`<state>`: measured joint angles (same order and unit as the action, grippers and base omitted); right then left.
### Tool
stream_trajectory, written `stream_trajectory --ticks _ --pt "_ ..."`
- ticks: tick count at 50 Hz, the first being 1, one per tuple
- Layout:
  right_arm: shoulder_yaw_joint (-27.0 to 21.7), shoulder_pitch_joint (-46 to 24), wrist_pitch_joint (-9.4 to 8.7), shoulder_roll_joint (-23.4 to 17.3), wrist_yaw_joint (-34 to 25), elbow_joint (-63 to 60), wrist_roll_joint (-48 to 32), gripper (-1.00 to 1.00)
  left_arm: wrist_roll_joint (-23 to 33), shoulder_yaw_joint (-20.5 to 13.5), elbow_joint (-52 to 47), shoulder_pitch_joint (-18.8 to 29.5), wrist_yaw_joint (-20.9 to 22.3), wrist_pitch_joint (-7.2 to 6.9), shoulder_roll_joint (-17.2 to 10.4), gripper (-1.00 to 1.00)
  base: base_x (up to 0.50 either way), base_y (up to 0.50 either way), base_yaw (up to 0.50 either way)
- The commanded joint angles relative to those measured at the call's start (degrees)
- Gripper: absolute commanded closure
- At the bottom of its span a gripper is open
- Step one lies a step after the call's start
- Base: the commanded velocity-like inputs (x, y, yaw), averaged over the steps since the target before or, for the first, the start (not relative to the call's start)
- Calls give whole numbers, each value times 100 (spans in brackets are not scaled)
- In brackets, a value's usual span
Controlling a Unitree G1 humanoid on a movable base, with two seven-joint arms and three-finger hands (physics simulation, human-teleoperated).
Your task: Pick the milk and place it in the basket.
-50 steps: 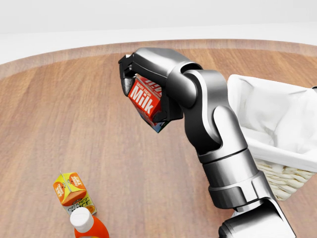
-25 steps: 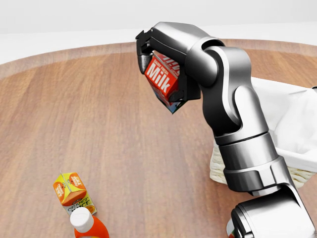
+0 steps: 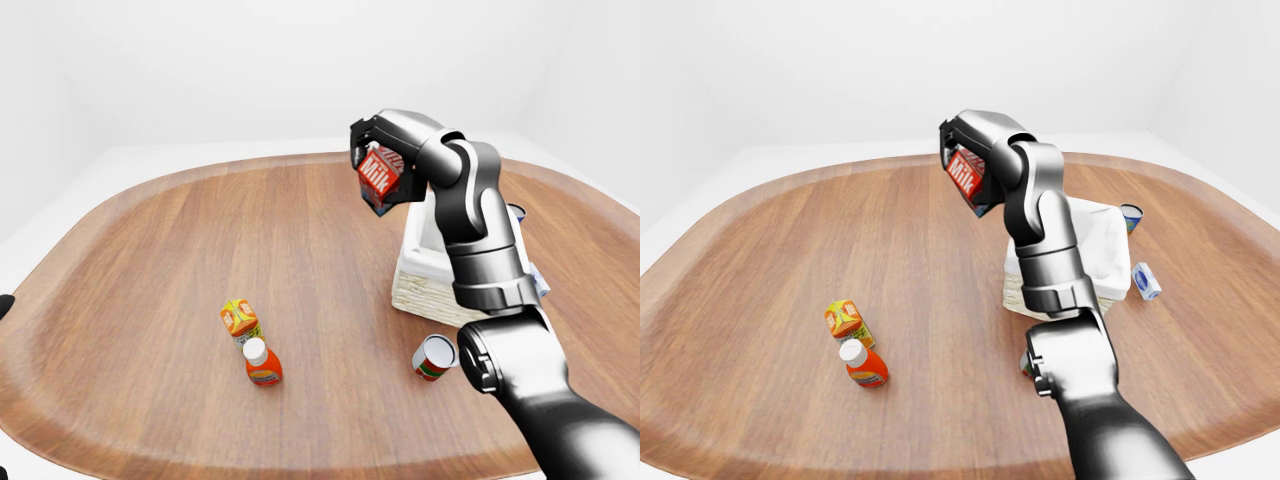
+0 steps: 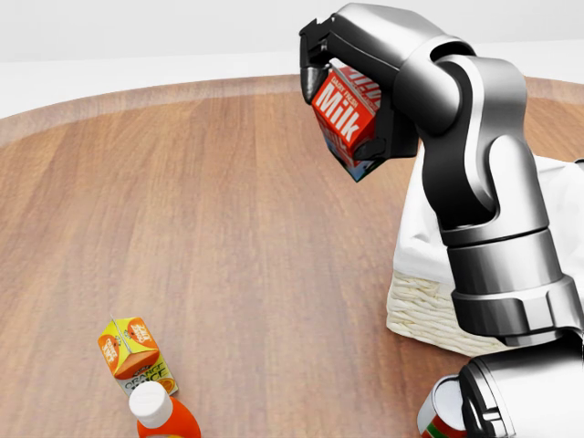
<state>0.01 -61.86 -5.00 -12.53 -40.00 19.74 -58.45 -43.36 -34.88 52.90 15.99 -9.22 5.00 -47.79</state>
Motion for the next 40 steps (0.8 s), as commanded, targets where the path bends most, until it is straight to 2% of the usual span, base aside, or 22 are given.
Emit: stream_trajectory --ticks 1,26,40 --pt "-177 -92 0 -368 0 -162 241 100 -2 1 2 1 -4 0 0 -100 0 0 0" --pt "-333 352 0 -739 0 -343 262 100 1 2 -1 -2 -14 0 -1 -100 0 0 0" --pt "-450 433 0 -990 0 60 393 100 9 0 -6 -6 -30 0 -1 -100 0 0 0"
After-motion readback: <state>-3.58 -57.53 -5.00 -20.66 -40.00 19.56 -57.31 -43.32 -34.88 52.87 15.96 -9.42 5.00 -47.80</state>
